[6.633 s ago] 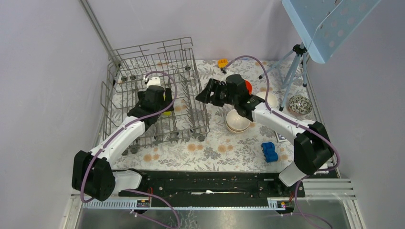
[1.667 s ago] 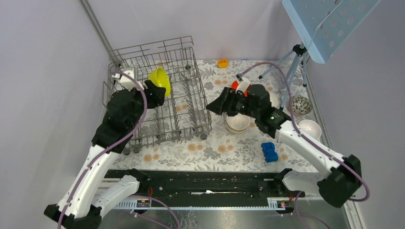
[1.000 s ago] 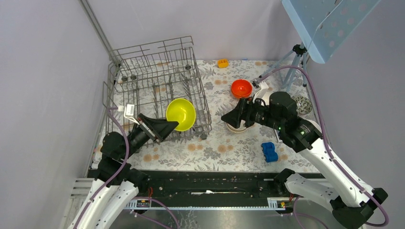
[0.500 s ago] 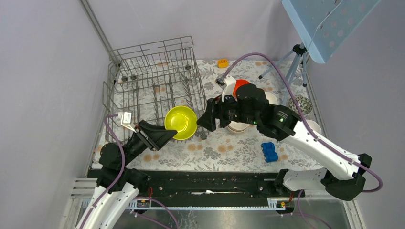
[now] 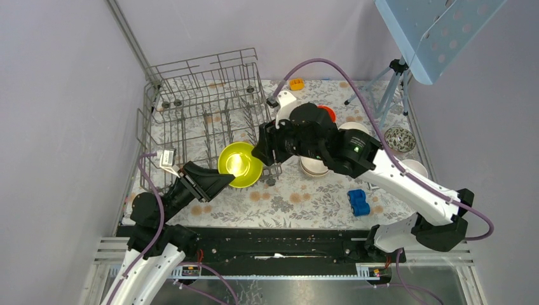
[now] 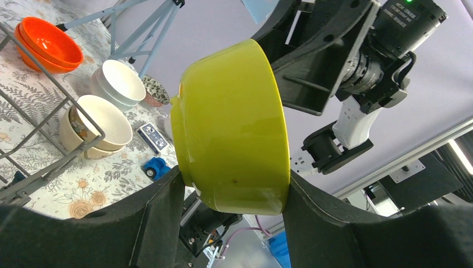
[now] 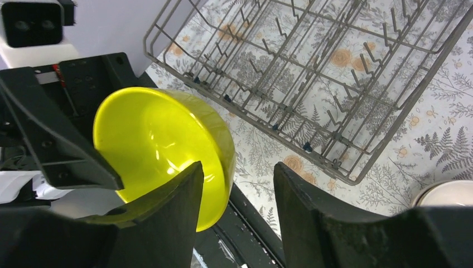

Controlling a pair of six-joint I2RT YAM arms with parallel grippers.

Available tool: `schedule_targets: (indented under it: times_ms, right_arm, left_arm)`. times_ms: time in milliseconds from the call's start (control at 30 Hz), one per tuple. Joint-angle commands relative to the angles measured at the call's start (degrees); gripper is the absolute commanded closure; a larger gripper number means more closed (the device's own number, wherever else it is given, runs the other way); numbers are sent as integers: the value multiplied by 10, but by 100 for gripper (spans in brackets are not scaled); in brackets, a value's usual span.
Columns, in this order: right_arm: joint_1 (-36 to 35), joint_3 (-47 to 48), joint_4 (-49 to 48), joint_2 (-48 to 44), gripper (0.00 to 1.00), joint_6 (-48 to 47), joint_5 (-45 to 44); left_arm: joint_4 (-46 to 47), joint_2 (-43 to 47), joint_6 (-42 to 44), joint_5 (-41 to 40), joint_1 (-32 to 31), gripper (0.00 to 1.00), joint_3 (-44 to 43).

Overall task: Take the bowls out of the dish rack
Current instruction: Place the bowl at the center of the board.

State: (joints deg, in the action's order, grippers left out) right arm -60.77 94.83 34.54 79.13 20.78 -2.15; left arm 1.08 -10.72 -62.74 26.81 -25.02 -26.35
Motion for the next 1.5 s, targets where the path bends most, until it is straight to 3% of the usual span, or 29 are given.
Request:
schedule_targets:
  times_ms: [0, 167, 300, 367, 467, 500, 533, 600, 667, 800, 933, 1167, 1467]
  right_arm:
    - [-8, 26, 16, 19, 45, -12, -8]
    - [-10, 35, 18, 40, 51, -3, 13]
    - [-12, 40, 20, 50, 62, 7, 21]
    - [-12, 35, 16, 49, 70, 11, 20]
    - [-12, 26, 11, 45, 91, 22, 20]
    - [-12, 24, 11, 43, 99, 27, 21]
    - [-12, 22, 13, 41, 100, 31, 20]
    - [-12, 20, 21, 36, 100, 39, 11]
    - [-12, 14, 31, 28, 100, 50, -14]
    - [-12, -27, 45, -6, 100, 82, -65]
    - [-12, -92, 44, -40, 100, 121, -103]
    - [-12, -173, 47, -86, 100, 165, -164]
    - [-12, -198, 54, -83, 100, 162, -192]
  left_arm:
    - [42, 14, -8, 11, 0, 100, -8]
    - [41, 18, -11, 11, 0, 100, -3]
    - [35, 17, -6, 8, 0, 100, -3]
    - [28, 16, -2, 6, 0, 100, -3]
    - [8, 12, 6, 1, 0, 100, -6]
    - [0, 10, 10, -4, 0, 96, -7]
    - [-7, 8, 16, -5, 0, 85, -10]
    - [-33, 4, 29, -11, 0, 49, -18]
    - [-79, -3, 54, -27, 0, 24, -41]
    - [-215, -33, 143, -94, 0, 2, -130]
    - [-293, -71, 225, -152, -1, 1, -204]
    - [-395, -185, 308, -154, -1, 1, -284]
    - [-401, -240, 353, -130, -2, 12, -308]
